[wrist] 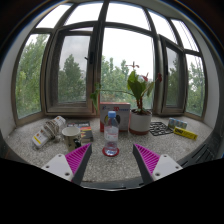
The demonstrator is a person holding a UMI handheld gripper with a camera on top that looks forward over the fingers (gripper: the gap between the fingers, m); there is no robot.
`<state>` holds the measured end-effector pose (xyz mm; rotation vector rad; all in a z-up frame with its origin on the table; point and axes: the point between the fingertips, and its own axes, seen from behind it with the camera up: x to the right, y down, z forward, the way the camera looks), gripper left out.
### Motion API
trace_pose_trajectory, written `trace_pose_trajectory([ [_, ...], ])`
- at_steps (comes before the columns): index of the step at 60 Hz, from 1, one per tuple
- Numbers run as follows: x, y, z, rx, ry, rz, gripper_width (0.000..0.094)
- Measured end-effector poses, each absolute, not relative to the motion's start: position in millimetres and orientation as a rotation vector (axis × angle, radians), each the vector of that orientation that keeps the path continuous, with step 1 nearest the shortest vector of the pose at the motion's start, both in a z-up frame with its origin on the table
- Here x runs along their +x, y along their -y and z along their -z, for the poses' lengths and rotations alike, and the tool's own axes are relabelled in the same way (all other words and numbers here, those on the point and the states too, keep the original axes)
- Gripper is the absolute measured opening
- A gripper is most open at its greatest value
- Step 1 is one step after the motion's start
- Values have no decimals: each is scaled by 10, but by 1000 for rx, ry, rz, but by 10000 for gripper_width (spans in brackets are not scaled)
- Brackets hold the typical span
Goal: Pour water
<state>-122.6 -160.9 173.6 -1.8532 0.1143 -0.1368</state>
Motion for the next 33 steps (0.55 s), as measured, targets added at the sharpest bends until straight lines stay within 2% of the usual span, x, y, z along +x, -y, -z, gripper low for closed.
trace_pose_trajectory([
  [19,-1624,2803,-1698,-1890,-128,196,856],
  [33,-1755,3049,-1845,-1859,-121,215,856],
])
